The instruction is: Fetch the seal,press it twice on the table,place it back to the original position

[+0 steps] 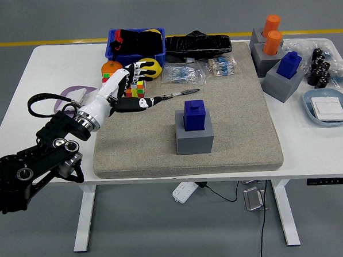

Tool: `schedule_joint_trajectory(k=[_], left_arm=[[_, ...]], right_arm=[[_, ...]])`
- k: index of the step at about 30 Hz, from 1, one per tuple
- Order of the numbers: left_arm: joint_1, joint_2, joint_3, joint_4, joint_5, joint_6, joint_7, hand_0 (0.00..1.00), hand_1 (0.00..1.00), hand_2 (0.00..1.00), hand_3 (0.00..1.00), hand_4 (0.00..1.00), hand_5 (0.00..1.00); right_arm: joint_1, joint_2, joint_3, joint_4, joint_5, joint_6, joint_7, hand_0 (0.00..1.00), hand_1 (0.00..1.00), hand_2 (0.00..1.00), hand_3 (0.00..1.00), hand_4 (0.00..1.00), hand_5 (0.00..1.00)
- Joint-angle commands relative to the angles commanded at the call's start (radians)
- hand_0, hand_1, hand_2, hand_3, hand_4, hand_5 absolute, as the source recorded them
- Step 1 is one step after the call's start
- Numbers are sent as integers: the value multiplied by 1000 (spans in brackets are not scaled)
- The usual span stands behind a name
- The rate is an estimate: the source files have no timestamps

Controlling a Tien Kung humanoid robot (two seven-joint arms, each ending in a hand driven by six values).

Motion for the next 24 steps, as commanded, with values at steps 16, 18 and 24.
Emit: schedule_joint_trajectory(k=[16,18,24], left_arm=[[-26,-78,71,26,5,-10,28,910,842,848,887,918,55],[-29,-89,80,34,4,-9,29,911,837,847,886,920,43],[-40,-119,92,61,-3,-3,27,911,837,845,886,930,37]], right_arm=[[3,0,-6,0,-3,2,1,882,746,733,751,837,523],[3,0,-8,0,-3,2,1,882,747,734,752,838,524],[2,1,-11,0,-4,2,1,882,747,734,753,839,523]])
